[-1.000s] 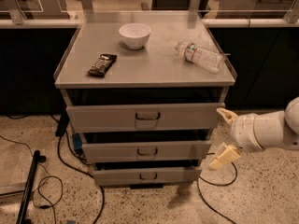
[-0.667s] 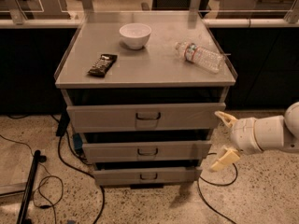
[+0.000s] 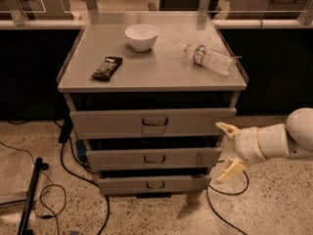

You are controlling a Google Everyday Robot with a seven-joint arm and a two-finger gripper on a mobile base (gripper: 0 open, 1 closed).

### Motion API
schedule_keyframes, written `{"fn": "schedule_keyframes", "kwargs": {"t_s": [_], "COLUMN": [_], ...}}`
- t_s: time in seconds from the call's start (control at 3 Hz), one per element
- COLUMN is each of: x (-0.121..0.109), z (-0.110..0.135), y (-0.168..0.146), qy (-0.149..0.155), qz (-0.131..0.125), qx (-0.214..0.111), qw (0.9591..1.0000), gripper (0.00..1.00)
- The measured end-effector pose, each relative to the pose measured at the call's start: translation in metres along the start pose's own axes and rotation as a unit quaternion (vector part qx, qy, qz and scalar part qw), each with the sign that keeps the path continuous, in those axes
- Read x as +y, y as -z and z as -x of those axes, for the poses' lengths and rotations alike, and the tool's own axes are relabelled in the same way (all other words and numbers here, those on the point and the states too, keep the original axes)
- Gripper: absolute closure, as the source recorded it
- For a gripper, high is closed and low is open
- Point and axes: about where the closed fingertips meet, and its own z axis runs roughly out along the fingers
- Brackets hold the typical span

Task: Open middle drawer

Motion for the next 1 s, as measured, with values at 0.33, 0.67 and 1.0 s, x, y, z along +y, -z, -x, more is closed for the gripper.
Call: {"fn": "schedule_keyframes", "kwargs": {"t_s": [0.33,0.67,1.0], "x": [0.002,0.011,0.006], "z": [0.001,-0.017,-0.056], "y": [-0.005,-0.037,-0.081], "qy": [0.002,-0.024,-0.073], "qz": [0.004,0.012,-0.014], "qx": [0.010,0.027,0.058], "qw": [0.9999,0.9993,0.9955], "gripper": [0.00,0.00,0.00]}}
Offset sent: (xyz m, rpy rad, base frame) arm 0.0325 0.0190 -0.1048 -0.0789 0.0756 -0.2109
